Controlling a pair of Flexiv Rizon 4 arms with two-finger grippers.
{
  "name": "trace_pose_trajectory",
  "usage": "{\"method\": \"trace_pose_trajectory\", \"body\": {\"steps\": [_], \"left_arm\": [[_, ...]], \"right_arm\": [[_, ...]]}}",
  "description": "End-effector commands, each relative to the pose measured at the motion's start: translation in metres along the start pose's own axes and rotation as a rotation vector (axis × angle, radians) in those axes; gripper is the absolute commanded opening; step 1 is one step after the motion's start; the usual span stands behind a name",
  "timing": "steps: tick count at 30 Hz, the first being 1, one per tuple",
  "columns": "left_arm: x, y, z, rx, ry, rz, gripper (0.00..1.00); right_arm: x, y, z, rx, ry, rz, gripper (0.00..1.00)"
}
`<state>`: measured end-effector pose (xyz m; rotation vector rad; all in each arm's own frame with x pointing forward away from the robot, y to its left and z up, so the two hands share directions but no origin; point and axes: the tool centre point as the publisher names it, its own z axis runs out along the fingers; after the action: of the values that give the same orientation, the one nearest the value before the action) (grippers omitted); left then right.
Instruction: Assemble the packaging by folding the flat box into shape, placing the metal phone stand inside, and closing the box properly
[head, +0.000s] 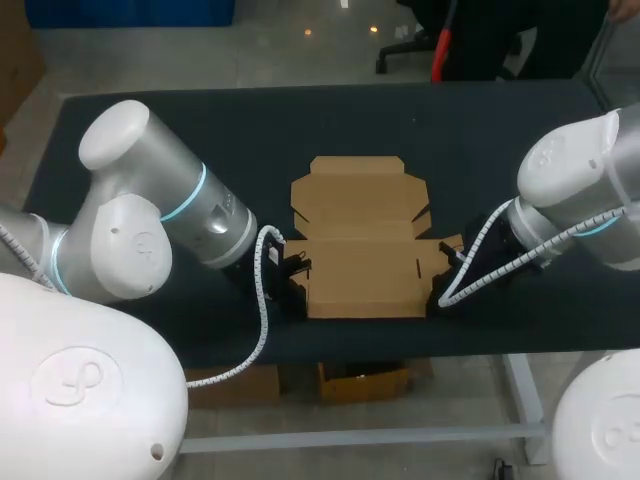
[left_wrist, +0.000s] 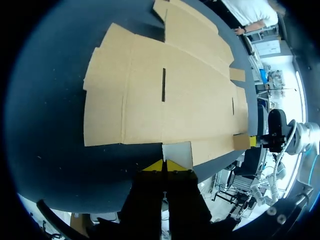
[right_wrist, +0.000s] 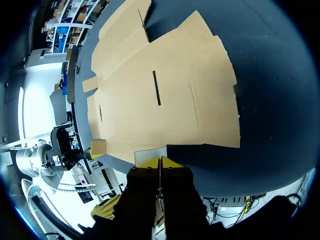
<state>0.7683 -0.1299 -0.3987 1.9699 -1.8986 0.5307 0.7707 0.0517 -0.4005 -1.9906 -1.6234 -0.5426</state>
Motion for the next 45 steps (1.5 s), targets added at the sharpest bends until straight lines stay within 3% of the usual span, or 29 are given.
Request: {"method": "trace_pose_trajectory", "body": {"steps": [1, 20, 45], "left_arm": [[0.006, 0.001, -0.001, 0.006, -0.056, 0.001, 0.0], [0.004, -0.001, -0.004, 0.017, -0.091, -0.009, 0.0], [0.024, 0.005, 0.013, 0.001, -0.107, 0.045, 0.0]], "right_arm": [[0.003, 0.0, 0.0, -0.001, -0.016, 0.003, 0.0], [0.004, 0.003, 0.003, 0.011, -0.034, 0.006, 0.0], [0.016, -0.002, 0.016, 0.018, -0.106, 0.0, 0.0]]}}
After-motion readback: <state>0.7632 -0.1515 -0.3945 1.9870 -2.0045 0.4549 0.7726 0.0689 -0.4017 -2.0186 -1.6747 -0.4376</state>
